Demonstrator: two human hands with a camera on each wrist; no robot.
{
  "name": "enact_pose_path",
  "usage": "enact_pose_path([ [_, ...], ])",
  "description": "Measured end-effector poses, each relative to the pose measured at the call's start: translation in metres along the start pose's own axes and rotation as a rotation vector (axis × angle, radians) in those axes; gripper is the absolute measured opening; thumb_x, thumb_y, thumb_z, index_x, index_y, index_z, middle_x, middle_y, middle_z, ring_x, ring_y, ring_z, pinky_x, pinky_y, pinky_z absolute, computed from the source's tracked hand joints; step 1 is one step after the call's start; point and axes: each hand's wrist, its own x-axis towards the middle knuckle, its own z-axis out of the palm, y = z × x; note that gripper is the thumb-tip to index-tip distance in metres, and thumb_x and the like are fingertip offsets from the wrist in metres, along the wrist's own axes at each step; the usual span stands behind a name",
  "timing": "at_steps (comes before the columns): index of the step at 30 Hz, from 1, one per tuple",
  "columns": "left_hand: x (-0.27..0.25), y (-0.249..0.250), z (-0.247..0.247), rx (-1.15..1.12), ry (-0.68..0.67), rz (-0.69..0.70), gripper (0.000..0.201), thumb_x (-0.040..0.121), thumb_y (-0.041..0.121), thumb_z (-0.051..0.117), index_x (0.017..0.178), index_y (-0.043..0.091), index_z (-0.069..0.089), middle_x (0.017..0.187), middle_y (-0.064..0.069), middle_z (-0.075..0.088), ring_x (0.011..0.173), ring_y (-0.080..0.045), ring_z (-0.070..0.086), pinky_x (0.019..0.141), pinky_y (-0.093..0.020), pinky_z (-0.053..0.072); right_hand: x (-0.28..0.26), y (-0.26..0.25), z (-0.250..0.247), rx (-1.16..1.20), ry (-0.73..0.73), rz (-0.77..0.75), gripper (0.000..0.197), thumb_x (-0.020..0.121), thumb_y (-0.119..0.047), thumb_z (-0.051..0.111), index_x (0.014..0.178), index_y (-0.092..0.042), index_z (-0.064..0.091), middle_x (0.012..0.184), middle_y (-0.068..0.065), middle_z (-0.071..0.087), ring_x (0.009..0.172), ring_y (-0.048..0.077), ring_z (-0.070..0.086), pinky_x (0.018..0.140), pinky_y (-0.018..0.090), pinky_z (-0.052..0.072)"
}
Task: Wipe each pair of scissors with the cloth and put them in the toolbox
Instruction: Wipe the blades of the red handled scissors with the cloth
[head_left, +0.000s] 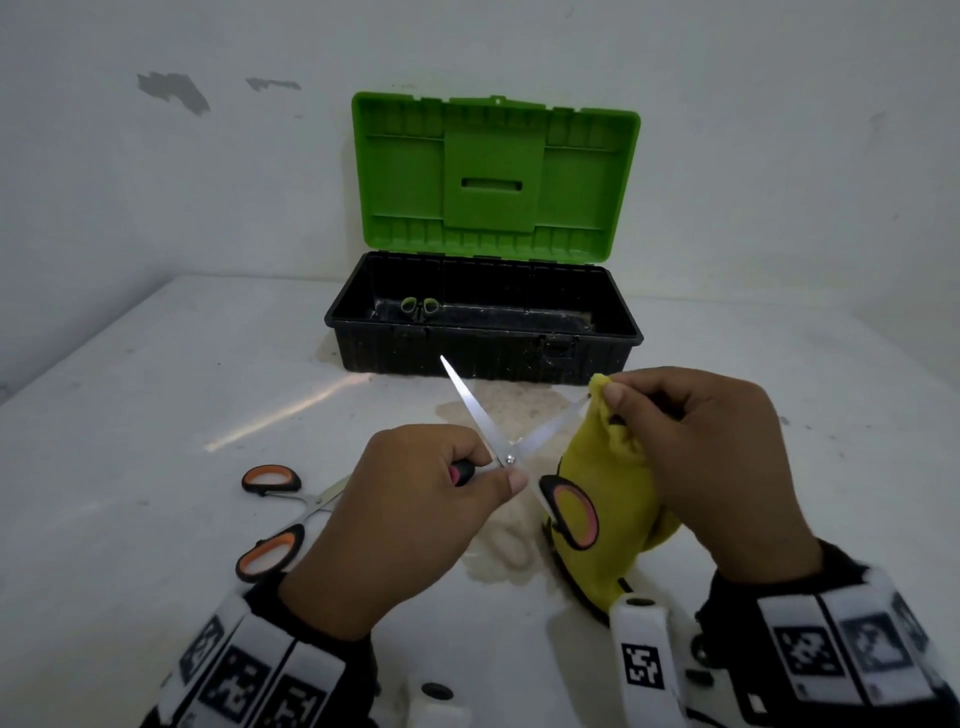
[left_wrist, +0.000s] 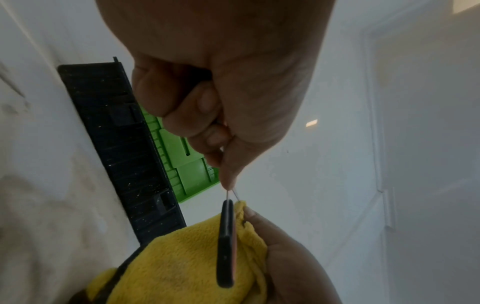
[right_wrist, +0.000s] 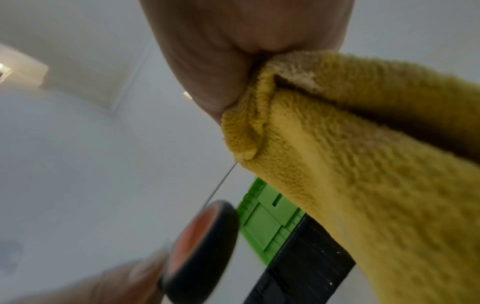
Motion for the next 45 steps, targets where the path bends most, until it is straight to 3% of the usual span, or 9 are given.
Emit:
enact_pose_path([
  [4,0.004,-0.001,-0.003,-0.069,0.011,-0.045,0.029,0.08,0.041,0.074,0.058,0.026,0.066,0.049,0.012,0.051,0.049,-0.002,0.047,0.05,-0.009,0.037,0.001,-0.003,-0.011,0.106,0.051,0.031,0.012,0.086,-0.027,0.071,0.079,-0.036,0.074,0.073,-0.021,0.071,0.075,-0.005,0.064,0.062,0.006,0.046],
  [12,0.004,0.004,-0.003,-0.075,-0.03,-0.013,0.031,0.078,0.044,0.074,0.059,0.021,0.066,0.051,0.002,0.049,0.046,-0.005,0.043,0.049,-0.014,0.037,-0.025,-0.024,0.013,-0.006,-0.054,-0.196,0.008,0.083,-0.02,0.076,0.087,-0.026,0.078,0.077,-0.022,0.07,0.076,-0.003,0.064,0.067,0.003,0.044],
  [22,0.003,0.003,-0.012,-0.05,-0.037,0.071,0.032,0.077,0.044,0.072,0.061,0.016,0.068,0.056,-0.004,0.05,0.049,-0.006,0.044,0.049,-0.013,0.035,-0.012,-0.019,0.01,0.045,0.004,-0.097,0.011,0.088,-0.023,0.071,0.078,-0.027,0.071,0.072,-0.017,0.068,0.076,-0.002,0.063,0.064,0.007,0.045],
  [27,0.003,0.003,-0.013,-0.058,-0.043,0.07,0.032,0.077,0.041,0.075,0.06,0.016,0.066,0.051,0.006,0.042,0.048,-0.006,0.041,0.05,-0.014,0.036,-0.015,-0.018,0.011,0.047,-0.05,-0.072,0.009,0.087,-0.026,0.072,0.079,-0.03,0.071,0.071,-0.018,0.068,0.075,-0.003,0.064,0.064,0.007,0.046],
  [33,0.005,0.001,-0.01,-0.107,-0.077,0.013,0.035,0.08,0.04,0.074,0.061,0.012,0.065,0.051,0.006,0.043,0.047,-0.005,0.04,0.049,-0.013,0.035,0.002,-0.006,-0.005,0.07,0.061,0.005,0.009,0.088,-0.024,0.071,0.079,-0.026,0.073,0.072,-0.016,0.069,0.074,-0.004,0.063,0.061,0.006,0.046],
  [38,0.011,-0.003,-0.011,-0.124,-0.068,-0.053,0.035,0.08,0.038,0.075,0.06,0.011,0.065,0.051,0.005,0.044,0.046,-0.005,0.04,0.048,-0.013,0.035,-0.013,-0.022,-0.004,0.03,-0.043,-0.196,0.008,0.085,-0.022,0.072,0.088,-0.03,0.074,0.076,-0.018,0.07,0.074,-0.001,0.065,0.063,0.008,0.048],
  [41,0.014,-0.001,-0.01,-0.097,-0.088,-0.047,0.035,0.08,0.038,0.076,0.061,0.011,0.066,0.051,0.007,0.046,0.046,-0.004,0.041,0.049,-0.012,0.035,-0.021,-0.026,0.01,-0.174,-0.153,-0.39,0.008,0.087,-0.026,0.071,0.091,-0.032,0.076,0.08,-0.021,0.072,0.072,-0.008,0.058,0.07,0.021,0.048],
  [43,0.014,0.001,-0.011,-0.043,-0.091,-0.028,0.034,0.079,0.039,0.076,0.057,0.017,0.063,0.049,0.011,0.047,0.045,-0.003,0.043,0.049,-0.011,0.035,-0.023,-0.027,0.018,-0.23,-0.2,-0.468,0.015,0.089,-0.032,0.062,0.091,-0.032,0.077,0.082,-0.018,0.073,0.069,-0.007,0.059,0.068,0.027,0.046],
  [45,0.013,0.002,-0.012,-0.019,-0.089,-0.019,0.033,0.078,0.04,0.077,0.055,0.022,0.062,0.048,0.014,0.049,0.046,-0.002,0.045,0.05,-0.01,0.036,-0.023,-0.028,0.022,-0.247,-0.228,-0.505,0.026,0.09,-0.036,0.051,0.091,-0.031,0.077,0.081,-0.015,0.074,0.067,0.001,0.063,0.065,0.025,0.042],
])
